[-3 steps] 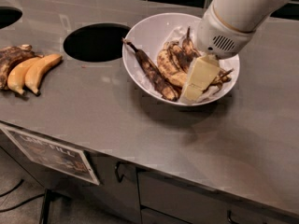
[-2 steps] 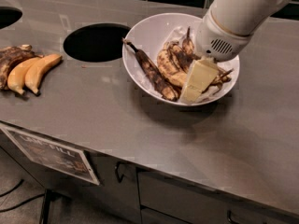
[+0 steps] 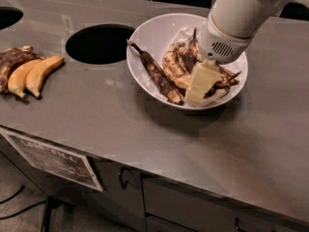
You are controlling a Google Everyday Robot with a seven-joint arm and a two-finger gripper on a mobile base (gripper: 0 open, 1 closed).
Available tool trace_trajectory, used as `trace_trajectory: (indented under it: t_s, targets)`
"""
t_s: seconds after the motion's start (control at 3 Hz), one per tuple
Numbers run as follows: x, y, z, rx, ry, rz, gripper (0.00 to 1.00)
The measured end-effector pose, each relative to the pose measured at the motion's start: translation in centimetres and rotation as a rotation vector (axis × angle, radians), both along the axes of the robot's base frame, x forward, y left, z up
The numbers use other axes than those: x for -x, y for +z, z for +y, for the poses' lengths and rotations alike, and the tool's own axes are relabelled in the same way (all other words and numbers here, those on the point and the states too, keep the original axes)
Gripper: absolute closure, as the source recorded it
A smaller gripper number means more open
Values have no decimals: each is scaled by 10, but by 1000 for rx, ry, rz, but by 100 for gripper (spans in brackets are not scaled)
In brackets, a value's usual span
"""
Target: Pick banana from white bowl
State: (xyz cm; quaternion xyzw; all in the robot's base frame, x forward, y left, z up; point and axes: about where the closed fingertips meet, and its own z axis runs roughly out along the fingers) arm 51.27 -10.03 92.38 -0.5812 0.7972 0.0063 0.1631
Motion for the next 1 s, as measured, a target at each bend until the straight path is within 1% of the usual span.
trace_trajectory:
  t_s: [0.33, 0.67, 1.0]
  targets:
    - [-4, -4, 2, 13, 4, 3, 25]
    - [-4, -6, 2, 19, 4, 6, 30]
    - [-1, -9, 0, 29, -1, 14, 41]
